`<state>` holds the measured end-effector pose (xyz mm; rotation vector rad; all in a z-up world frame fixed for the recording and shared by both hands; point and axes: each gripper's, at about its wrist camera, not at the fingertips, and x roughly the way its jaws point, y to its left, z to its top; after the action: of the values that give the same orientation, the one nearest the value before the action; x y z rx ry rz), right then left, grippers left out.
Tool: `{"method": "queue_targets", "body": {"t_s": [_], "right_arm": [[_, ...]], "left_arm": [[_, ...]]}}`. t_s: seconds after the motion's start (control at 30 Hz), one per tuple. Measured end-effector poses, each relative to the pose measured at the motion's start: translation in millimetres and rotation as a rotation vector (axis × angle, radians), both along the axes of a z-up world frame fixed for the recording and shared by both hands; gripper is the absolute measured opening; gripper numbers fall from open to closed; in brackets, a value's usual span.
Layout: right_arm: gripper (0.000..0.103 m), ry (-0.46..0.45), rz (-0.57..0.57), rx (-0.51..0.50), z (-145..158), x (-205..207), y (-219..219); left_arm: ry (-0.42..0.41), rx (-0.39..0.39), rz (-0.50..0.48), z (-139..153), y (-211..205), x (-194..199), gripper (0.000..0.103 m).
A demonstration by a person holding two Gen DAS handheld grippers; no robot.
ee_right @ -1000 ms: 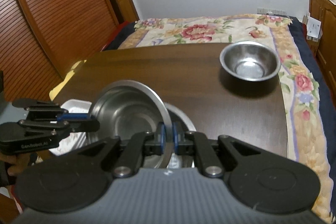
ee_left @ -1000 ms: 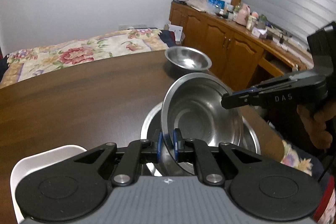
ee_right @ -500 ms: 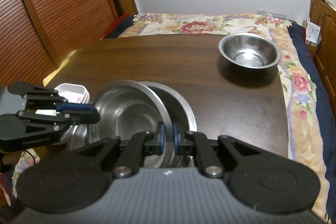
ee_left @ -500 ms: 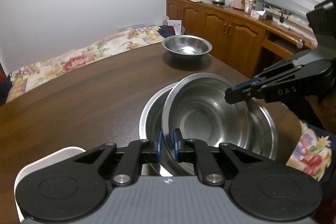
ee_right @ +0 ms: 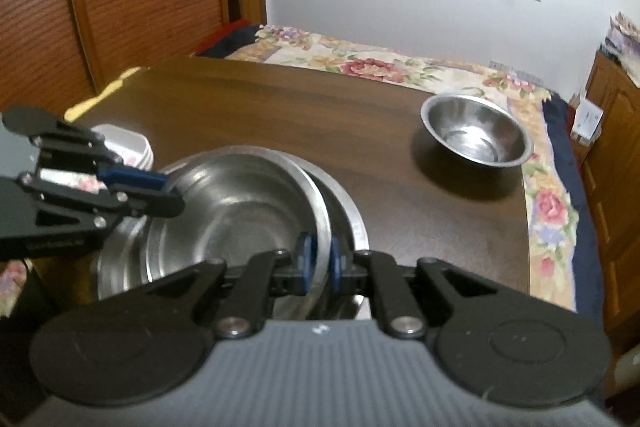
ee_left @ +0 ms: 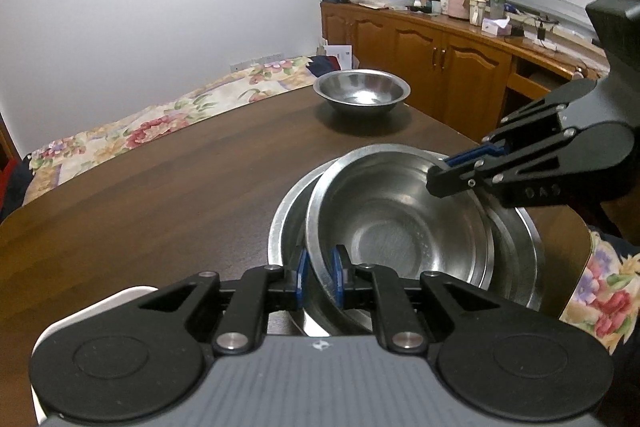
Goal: Organize plates and bowls
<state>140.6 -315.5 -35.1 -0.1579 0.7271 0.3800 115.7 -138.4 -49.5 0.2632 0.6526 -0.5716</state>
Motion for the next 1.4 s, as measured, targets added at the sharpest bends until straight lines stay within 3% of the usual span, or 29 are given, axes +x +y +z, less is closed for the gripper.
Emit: {"method": "queue_targets", "body": {"t_s": [0.23,0.73,1.17,1.27,1.33,1.4], "right_arm": [[0.012,0.0,0.008,-0.033,-1,2,5],[0.013,-0.011,-0.009,-0.017,-5,3,6],[0.013,-0.095,-0.049,0.053,17,0,-5],[0.013,-0.129,-0.065,0.065,23,2,-11],[0.013,-0.149,-0.077,0.072,27,6,-17],[0.013,-0.166,-0.09,0.081,31,13,-25]], "left_arm": [[-0.002,-0.046,0.014,7,8,0,0.014],[-0.01,-0.06,0.028,9,7,2,0.014],[-0.045,-0.099,0.04,24,6,4,0.015],[-0.054,-0.108,0.037,32,2,12,0.024],[-0.062,-0.118,0.034,39,-3,19,0.043],[-0.072,-0.12,0.032,44,-8,27,0.051]]}}
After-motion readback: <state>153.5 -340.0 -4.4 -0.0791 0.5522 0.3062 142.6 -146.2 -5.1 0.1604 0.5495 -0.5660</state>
